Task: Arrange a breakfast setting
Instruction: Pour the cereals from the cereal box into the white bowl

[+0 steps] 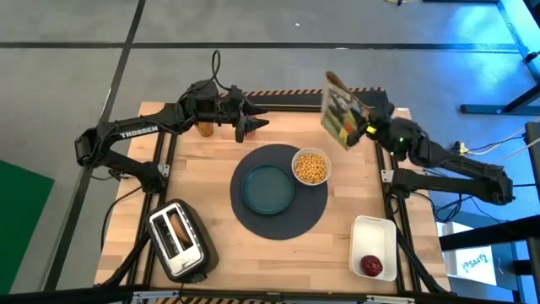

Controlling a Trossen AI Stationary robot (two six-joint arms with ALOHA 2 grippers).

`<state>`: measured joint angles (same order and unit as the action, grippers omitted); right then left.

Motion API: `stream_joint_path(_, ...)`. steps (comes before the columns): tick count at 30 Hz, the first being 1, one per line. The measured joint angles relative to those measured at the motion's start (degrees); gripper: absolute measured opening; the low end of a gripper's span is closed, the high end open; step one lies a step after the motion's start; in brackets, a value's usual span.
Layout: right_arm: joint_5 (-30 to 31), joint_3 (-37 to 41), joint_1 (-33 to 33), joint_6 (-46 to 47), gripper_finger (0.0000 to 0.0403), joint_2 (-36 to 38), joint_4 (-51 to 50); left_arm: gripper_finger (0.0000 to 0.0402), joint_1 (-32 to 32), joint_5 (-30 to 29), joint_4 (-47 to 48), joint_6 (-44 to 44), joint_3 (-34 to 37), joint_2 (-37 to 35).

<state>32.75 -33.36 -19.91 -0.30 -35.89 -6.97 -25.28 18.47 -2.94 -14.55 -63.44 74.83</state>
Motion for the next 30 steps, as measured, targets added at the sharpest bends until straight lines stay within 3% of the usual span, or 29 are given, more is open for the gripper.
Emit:
stream_joint_path(2, 3.61, 4.74, -0.05, 0.01, 0.0, 1.71, 2.84, 0.0234, 0.13, -0.61, 0.03, 0.1, 0.0, 0.0)
stream_joint_path(10, 7.85, 17.98, -0.01, -1.69, 0.0, 3.36, 17.27, 0.0234, 0.44, -2.06, 0.07, 0.07, 0.0, 0.0)
stream_joint_path(15, 13.03, 21.57, -0.01, -1.46, 0.0018, 3.44, 18.08, 0.0234, 2.65, -5.71, 4.42, 0.59, 0.0, 0.02)
stream_joint_path(23, 12.56, 20.87, -0.01, -1.22, 0.014, 3.56, 17.71, 0.0234, 5.85, -5.85, 7.91, 1.24, 0.02, 0.02)
stream_joint_path(30, 12.77, 15.11, -0.01, -1.88, 0.0244, 3.55, 17.5, 0.0234, 7.28, -5.85, 8.09, 1.19, 0.02, 0.02)
